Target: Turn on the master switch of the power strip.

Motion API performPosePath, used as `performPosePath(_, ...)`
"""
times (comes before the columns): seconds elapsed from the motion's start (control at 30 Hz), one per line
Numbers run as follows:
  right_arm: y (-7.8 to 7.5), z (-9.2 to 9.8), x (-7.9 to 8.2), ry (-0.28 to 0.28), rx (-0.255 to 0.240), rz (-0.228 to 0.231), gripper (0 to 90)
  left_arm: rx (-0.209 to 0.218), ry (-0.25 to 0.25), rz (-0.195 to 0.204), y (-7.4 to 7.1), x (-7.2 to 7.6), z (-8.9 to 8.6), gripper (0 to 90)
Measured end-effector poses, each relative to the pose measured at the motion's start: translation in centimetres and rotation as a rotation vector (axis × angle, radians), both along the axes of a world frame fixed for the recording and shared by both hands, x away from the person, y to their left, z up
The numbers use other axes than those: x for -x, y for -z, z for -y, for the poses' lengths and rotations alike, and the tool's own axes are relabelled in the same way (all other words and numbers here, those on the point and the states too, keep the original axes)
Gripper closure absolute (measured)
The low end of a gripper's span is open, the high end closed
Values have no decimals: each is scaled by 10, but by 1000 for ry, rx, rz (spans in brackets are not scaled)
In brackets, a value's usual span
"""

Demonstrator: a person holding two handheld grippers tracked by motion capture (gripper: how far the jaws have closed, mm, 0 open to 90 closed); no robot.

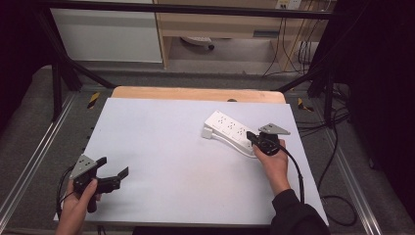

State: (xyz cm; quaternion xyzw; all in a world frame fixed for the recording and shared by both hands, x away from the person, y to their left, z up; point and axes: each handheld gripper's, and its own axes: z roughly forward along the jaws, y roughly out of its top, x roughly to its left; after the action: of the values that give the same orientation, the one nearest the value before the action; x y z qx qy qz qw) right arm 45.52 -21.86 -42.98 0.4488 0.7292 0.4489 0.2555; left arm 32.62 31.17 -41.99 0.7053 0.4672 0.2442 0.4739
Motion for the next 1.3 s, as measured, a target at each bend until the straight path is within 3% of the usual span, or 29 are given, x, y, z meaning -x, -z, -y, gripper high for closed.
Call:
performPosePath(0.7, 14, 7, 2, 26, 39, -30, 900, 0, 0, 1, 0, 0, 1, 63)
performPosePath(1.3, 18, 12, 7, 37, 37, -40, 900, 2, -1, 0, 0, 0, 1, 63)
